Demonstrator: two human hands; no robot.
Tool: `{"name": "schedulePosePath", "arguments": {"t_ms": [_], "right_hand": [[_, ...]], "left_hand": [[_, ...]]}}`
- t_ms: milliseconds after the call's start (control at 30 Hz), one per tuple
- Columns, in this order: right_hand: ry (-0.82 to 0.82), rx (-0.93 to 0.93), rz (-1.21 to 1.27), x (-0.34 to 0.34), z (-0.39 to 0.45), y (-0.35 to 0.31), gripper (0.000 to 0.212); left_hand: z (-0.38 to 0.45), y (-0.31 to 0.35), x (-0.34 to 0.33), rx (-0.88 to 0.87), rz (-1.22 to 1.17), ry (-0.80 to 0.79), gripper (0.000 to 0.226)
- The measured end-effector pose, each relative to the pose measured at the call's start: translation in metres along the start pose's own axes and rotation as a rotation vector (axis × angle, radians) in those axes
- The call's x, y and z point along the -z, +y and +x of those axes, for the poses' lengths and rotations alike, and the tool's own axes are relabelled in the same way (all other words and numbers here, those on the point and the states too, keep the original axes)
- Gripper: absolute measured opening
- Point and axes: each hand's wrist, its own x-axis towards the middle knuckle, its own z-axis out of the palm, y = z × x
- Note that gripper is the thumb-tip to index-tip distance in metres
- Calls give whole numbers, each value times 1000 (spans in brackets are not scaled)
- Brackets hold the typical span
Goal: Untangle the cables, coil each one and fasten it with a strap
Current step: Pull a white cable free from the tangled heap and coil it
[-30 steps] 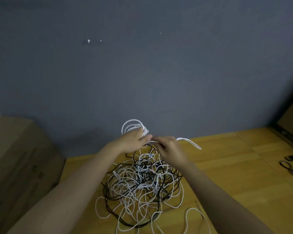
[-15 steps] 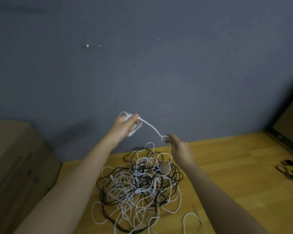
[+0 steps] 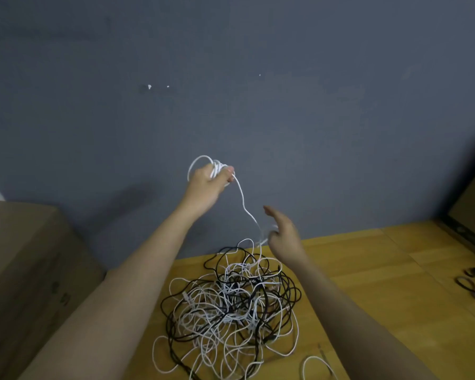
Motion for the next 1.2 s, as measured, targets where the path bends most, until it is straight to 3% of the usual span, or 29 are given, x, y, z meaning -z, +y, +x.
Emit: {"name": "schedulePosePath", "arguments": {"t_ms": [67,167,267,367,467,533,633,733,867,933,1033,1133,1200], "right_hand": [[-18,50,182,0,1,-27,62],[-111,80,215,-3,6,-46,58],[-147,41,195,-7,13,-46,27],[-6,36,277,-7,18,-36,28],[234,79,423,9,27,-36,27],[308,101,330,17,40,-34,26],[96,163,-28,3,52,-26,22],[-161,150,-144,-29,43,-25,24],[-250,82,-22,-57,9,-10,24],[-290,123,-35,-64,-10,0,18],[-276,235,-169,-71,-24,2,23],[-207,254,-154,-66,-30,9,27],[-132,194,-36,-60,-35,20,19]], "left_hand": [[-2,4,-7,-54,44,-45,25],[-8,12,-16,-81,22,-123,24],[-11,24,-17,-38,-68,-141,26],[-12,32,-6,11,-133,-177,33],[-18,31,10,109,-43,-389,39],[-25,29,19,195,-75,-608,42],[-34,31,22,248,-344,-768,38],[-33,32,11,187,-597,-598,30],[-16,24,8,126,-822,-203,29],[-11,10,2,90,-651,-90,29],[-13,-24,-15,41,-10,-71,27],[-21,-57,-21,40,544,-283,35],[-28,-73,-23,23,734,-454,38]]}}
